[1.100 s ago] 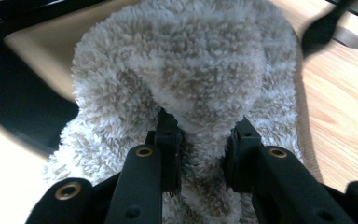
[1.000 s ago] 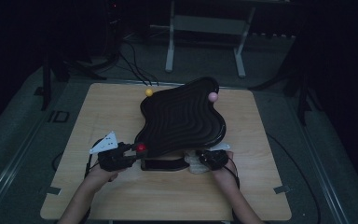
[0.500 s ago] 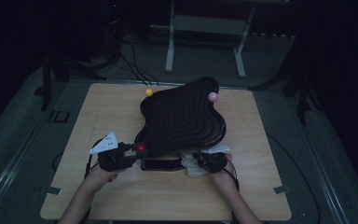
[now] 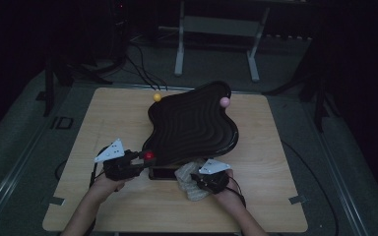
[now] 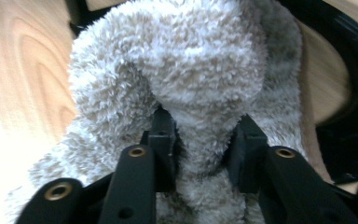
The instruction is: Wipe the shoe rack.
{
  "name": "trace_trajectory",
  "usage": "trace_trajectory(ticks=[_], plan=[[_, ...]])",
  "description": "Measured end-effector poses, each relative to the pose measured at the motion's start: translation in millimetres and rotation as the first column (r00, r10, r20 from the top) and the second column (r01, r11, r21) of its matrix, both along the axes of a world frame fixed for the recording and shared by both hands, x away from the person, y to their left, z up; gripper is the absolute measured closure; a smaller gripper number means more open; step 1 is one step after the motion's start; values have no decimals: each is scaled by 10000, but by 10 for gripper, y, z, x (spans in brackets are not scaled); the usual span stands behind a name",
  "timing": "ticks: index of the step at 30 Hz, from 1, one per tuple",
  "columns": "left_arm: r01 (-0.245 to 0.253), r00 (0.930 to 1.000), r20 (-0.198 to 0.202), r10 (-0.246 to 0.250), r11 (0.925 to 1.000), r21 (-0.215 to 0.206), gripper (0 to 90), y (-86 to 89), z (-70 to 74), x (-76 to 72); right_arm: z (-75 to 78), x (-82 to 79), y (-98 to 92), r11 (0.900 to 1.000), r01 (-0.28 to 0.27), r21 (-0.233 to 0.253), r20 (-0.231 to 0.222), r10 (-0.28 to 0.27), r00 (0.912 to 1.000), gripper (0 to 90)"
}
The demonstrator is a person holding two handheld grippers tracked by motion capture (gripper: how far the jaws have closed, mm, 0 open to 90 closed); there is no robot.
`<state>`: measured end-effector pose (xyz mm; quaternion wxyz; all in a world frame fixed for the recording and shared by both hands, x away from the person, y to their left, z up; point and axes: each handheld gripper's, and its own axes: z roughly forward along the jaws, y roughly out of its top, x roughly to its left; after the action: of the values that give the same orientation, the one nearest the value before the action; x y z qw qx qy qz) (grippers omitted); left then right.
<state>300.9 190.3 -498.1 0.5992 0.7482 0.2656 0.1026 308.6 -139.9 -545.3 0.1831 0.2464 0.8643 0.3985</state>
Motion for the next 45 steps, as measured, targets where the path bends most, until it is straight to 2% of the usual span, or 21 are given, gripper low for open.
trace_trajectory(ticks=[6, 8, 9, 15, 17, 18, 19, 20, 22, 24, 27, 28, 30, 32, 33, 34, 36, 40, 41, 43, 45], plan=[[-9, 10000, 4, 9, 10000, 11, 597, -1, 1, -2, 17, 84, -92, 9991, 416, 8, -228, -416, 9989, 556], [-4, 10000, -1, 4, 10000, 20, 597, 0, 2, 0, 15, 86, -96, 9989, 471, 31, -250, -471, 9986, 560], [2, 10000, -4, -2, 10000, 44, 597, -2, 4, -1, 11, 78, -88, 9987, 512, 89, -274, -509, 9983, 618], [11, 10000, -1, -11, 10000, 15, 596, -1, 1, 1, -20, -5, 51, 9998, 21, 179, -383, -14, 9993, 638], [16, 10000, -5, -16, 10000, -7, 596, 0, -1, 1, -35, -89, 174, 9989, -471, 21, -105, 471, 9988, 638], [10, 10000, 0, -10, 10000, 20, 596, 0, 2, 1, -35, -89, 174, 9989, -471, 21, -105, 471, 9988, 638], [2, 10000, 2, -2, 10000, 47, 597, 0, 4, -2, -26, -107, 205, 9985, -487, -247, 109, 490, 9987, 644], [-3, 10000, -3, 3, 10000, 8, 597, 0, 1, -2, -15, -86, 187, 9986, -479, -208, 24, 479, 9988, 643], [0, 10000, -8, 0, 10000, 35, 596, 0, 3, -1, 0, -27, 123, 9998, -131, -142, 5, 131, 9999, 638], [4, 10000, -6, -4, 10000, 3, 596, 0, 0, 0, 18, 36, 41, 9996, 285, 2, -255, -285, 9993, 645], [29, 10000, -21, -29, 10000, -21, 597, 0, -2, 4, 7, 38, 40, 9997, 245, 73, -321, -242, 9992, 668], [37, 10000, -27, -37, 10000, -8, 597, -1, 0, 4, -16, -15, 116, 9999, -102, 65, -91, 102, 9999, 677], [25, 10000, -27, -25, 10000, -30, 597, -1, -2, 4, -39, -91, 230, 9984, -557, -3, 43, 557, 9984, 680], [27, 10000, -17, -27, 10000, -4, 597, 0, 0, 3, -47, -133, 291, 9972, -741, -88, 133, 742, 9972, 679], [1, 10000, -19, -1, 10000, -12, 596, -1, 0, -1, -40, -183, 385, 9932, -1060, -482, 383, 1079, 9934, 679], [-1, 10000, -19, 1, 10000, -22, 597, -1, -2, -1, -28, -184, 405, 9925, -1023, -667, 473, 1055, 9933, 676], [4, 10000, -18, -4, 10000, -11, 596, 0, -1, 0, -10, -142, 383, 9955, -670, -671, 488, 704, 9963, 658], [-2, 10000, 7, 2, 10000, 48, 597, -7, 4, 0, 5, -41, 277, 9992, -165, -360, 251, 174, 9995, 669], [10, 10000, 13, -10, 10000, 75, 597, -8, 7, -1, 1, -40, 275, 9995, -172, -274, 160, 176, 9997, 675], [3, 10000, 10, -4, 10000, 59, 597, -8, 6, 0, -7, -81, 320, 9988, -156, -455, 322, 170, 9993, 688], [14, 10000, 13, -14, 10000, 34, 597, -6, 1, 2, -21, -134, 392, 9985, -331, -436, 321, 345, 9989, 694]])
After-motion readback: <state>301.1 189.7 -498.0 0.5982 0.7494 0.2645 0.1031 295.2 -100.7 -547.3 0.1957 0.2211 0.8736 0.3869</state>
